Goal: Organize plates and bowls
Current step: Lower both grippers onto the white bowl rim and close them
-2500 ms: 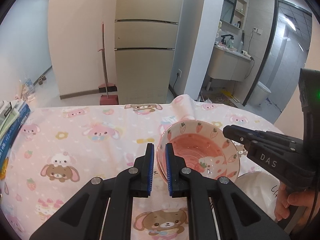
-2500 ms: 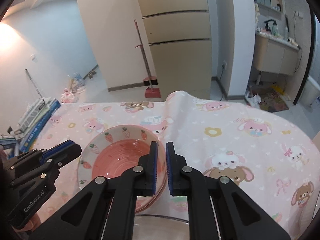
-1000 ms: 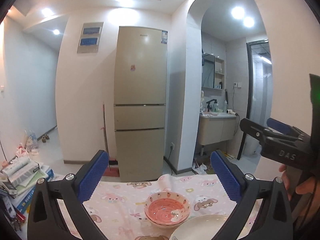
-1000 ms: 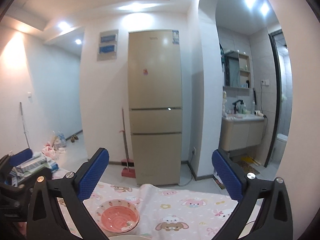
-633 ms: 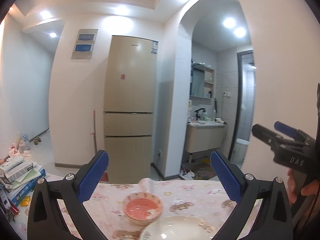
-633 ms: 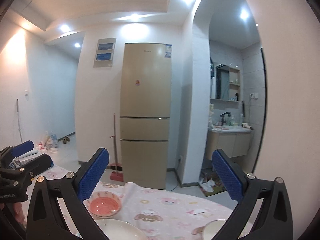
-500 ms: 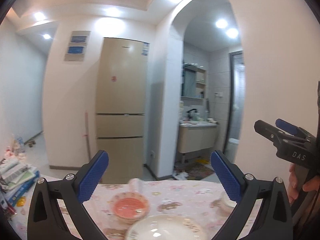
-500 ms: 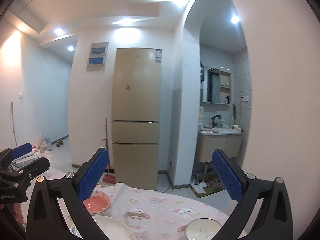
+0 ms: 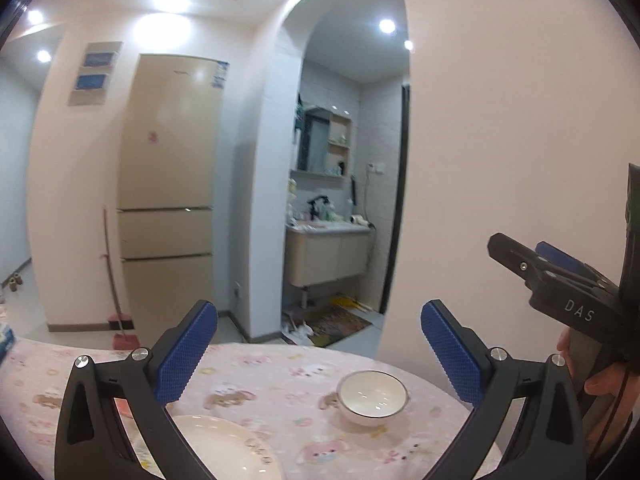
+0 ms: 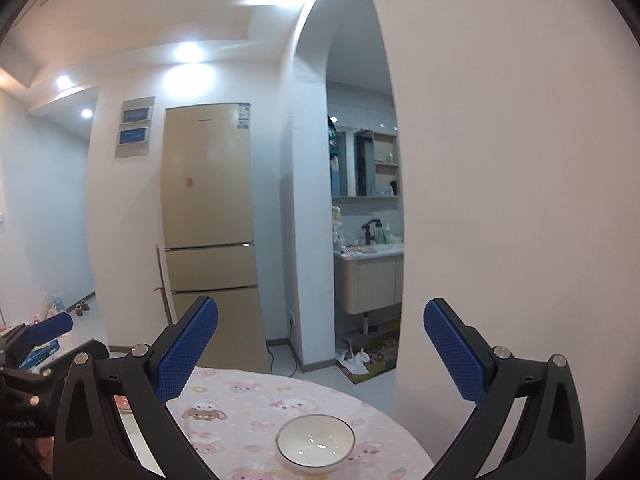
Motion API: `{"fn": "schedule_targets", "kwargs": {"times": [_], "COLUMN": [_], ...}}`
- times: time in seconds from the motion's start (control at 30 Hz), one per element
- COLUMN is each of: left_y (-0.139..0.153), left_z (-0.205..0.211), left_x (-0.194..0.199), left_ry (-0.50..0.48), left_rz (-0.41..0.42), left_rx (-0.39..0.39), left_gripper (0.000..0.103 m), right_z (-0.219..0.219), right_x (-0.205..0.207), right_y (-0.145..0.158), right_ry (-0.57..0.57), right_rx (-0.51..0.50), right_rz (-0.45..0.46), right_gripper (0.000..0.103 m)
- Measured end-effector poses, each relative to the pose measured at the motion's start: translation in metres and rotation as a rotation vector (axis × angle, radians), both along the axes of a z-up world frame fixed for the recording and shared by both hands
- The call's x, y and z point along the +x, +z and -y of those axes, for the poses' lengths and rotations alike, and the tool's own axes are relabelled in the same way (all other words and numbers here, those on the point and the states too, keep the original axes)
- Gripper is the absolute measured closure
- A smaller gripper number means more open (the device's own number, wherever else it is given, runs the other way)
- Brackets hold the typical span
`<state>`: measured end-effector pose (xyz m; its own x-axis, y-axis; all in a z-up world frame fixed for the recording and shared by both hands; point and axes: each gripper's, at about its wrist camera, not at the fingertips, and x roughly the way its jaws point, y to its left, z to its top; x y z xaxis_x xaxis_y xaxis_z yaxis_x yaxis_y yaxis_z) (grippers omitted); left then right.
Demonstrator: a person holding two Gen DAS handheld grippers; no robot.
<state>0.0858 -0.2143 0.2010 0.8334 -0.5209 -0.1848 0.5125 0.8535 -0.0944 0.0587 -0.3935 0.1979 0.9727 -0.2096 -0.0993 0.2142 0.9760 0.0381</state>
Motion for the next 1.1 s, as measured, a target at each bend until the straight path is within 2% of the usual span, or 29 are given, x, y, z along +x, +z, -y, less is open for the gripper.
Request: {"fn": "schedule_targets", "kwargs": {"times": [0.03, 0.13, 0.23, 0.33, 0.47, 0.63, 0.83, 0.93, 1.03, 1.1], "left_y": [-0.006, -0.022, -0.043, -0.064, -0.095, -0.127, -0.157, -0.171, -0.178, -0.181], "left_z": [0.011, 0.034, 0.052, 0.064, 0.084, 0.111, 0.121, 0.122, 0.122, 0.126], "left_x": [0.004, 0.023, 0.049, 0.068, 0.088, 0.11, 0.133, 0.136, 0.138, 0.138], "left_ry": [-0.022, -0.073, -0.062, -0.041, -0.017, 0.007, 0.007, 0.014, 0.013, 0.013], "left_rz": [-0.002, -0.056, -0.122, -0.147, -0.188, -0.232, -0.316, -0.328, -0.349, -0.342], "left_rx": [0.003, -0.003, 0.007, 0.0, 0.06, 0.133, 0.129, 0.117, 0.099, 0.122], "left_gripper": [0.001, 0.012, 0.012, 0.012, 0.012, 0.012, 0.012, 0.013, 0.013, 0.013], "right_z": [0.008, 0.029, 0.049, 0.064, 0.078, 0.088, 0.098, 0.099, 0.101, 0.1], "right_x": [0.003, 0.016, 0.029, 0.039, 0.059, 0.086, 0.105, 0.113, 0.116, 0.118], "right_y": [-0.005, -0.02, -0.04, -0.066, -0.095, -0.122, -0.158, -0.172, -0.179, -0.183], "right_ry": [-0.01, -0.043, -0.064, -0.064, -0.069, -0.08, -0.052, -0.032, -0.078, -0.062], "right_rx": [0.01, 0.04, 0.091, 0.127, 0.144, 0.15, 0.218, 0.207, 0.186, 0.187], "right_rz": [-0.012, -0.041, -0.074, -0.104, -0.149, -0.22, -0.283, -0.315, -0.323, -0.349], "right_gripper": [0.0, 0.0, 0.0, 0.0, 0.001, 0.02, 0.027, 0.028, 0.028, 0.029]}}
